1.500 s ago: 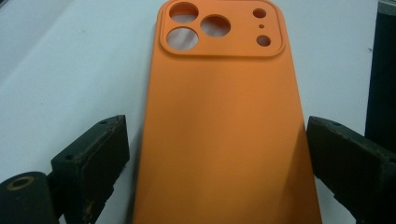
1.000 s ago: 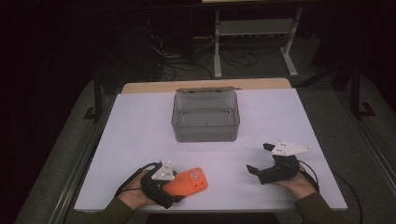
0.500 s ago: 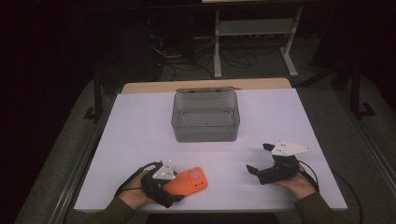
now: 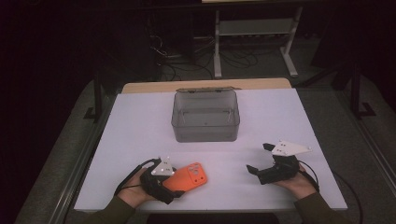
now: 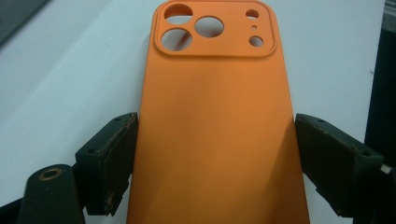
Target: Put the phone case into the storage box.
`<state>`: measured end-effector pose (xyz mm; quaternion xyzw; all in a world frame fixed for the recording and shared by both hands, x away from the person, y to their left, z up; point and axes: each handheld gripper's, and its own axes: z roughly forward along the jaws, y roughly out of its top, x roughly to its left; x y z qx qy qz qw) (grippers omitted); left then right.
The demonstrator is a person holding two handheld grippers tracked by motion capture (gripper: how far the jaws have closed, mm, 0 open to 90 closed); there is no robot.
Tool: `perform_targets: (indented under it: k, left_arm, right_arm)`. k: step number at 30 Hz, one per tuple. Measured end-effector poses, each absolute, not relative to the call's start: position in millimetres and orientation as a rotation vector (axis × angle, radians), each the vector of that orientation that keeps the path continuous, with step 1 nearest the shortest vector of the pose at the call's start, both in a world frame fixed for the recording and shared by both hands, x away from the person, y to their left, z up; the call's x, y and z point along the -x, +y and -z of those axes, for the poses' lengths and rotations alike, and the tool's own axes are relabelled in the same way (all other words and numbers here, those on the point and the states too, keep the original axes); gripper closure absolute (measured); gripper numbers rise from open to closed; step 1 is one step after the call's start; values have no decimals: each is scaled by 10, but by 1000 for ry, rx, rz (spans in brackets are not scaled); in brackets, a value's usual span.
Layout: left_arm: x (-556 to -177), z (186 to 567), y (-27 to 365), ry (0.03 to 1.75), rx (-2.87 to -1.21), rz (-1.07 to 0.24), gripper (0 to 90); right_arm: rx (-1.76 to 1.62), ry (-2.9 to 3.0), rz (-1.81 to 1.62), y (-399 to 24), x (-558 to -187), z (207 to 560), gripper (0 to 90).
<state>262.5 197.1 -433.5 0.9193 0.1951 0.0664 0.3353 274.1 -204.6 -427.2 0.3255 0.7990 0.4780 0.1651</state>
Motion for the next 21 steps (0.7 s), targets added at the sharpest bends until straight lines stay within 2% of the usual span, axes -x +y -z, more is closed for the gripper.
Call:
perform_targets:
  k: [21]
  left_arm:
    - [-2870,4131,1875,504,-2357,-139,163]
  right_arm:
    - [-929,2269,-1365,-2041,-2732,4260,0]
